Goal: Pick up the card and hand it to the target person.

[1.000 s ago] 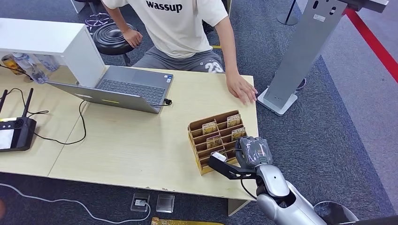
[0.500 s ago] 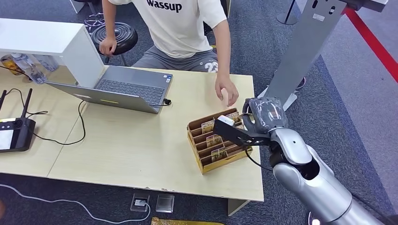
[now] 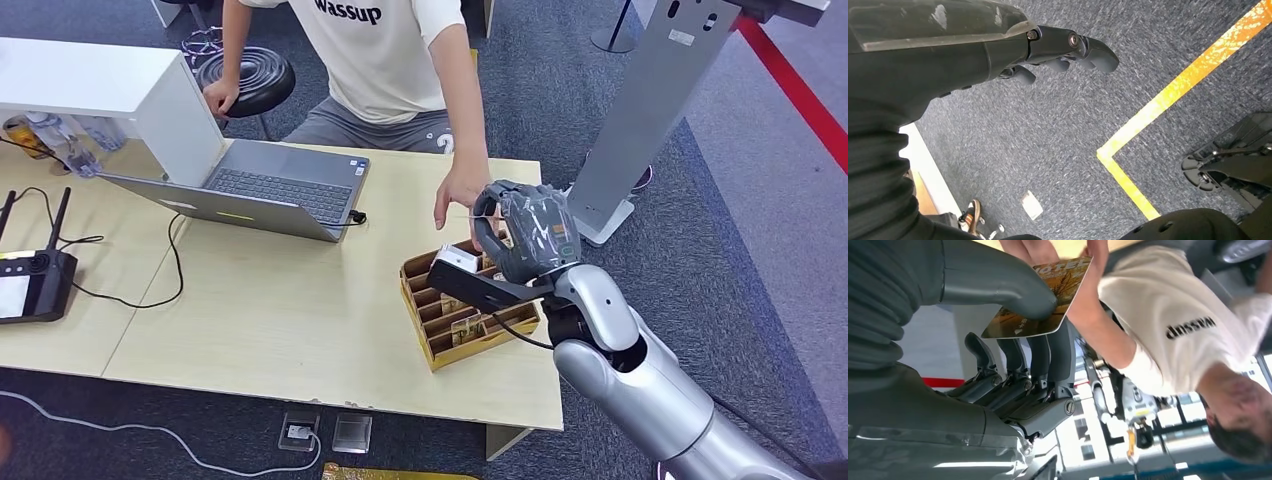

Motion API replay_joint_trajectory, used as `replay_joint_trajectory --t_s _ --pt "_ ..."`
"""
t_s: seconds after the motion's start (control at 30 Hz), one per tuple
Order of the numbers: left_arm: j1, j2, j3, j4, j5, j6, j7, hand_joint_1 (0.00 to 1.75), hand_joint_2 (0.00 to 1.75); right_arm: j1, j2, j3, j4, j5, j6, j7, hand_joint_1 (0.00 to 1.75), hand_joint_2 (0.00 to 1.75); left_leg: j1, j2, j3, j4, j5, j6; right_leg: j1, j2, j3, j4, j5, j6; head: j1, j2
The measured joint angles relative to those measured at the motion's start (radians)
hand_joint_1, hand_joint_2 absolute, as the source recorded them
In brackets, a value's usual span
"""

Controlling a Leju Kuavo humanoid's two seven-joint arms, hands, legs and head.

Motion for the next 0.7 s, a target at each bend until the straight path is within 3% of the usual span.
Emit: replay_joint_trajectory --t_s 0.3,0.43,0.7 --pt "-0.007 -0.006 0.0 0.0 0.008 -0.016 0.0 0.0 1.75 0.005 0.105 0.001 0.225 -0.004 -0.202 -0.119 1.43 1.75 0.0 0.0 0.0 0.0 0.0 0.0 0.0 0.0 0.0 0.0 0.0 0.0 0.001 0.0" --pt "-0.006 -0.006 0.0 0.0 0.01 -0.012 0.004 0.0 0.0 0.01 0.128 0.001 0.275 -0.04 -0.217 -0.139 0.0 1.75 0.0 0.0 0.0 0.0 0.0 0.0 0.0 0.0 0.0 0.0 0.0 0.0 0.001 0.0" --pt "0.006 -0.006 0.0 0.0 0.031 0.005 0.009 0.0 0.0 0.054 0.142 -0.003 0.302 -0.214 -0.211 -0.185 0.0 1.75 0.0 0.0 -0.001 0.0 0.0 0.0 0.0 0.0 -0.001 0.0 0.0 0.0 0.0 0.0"
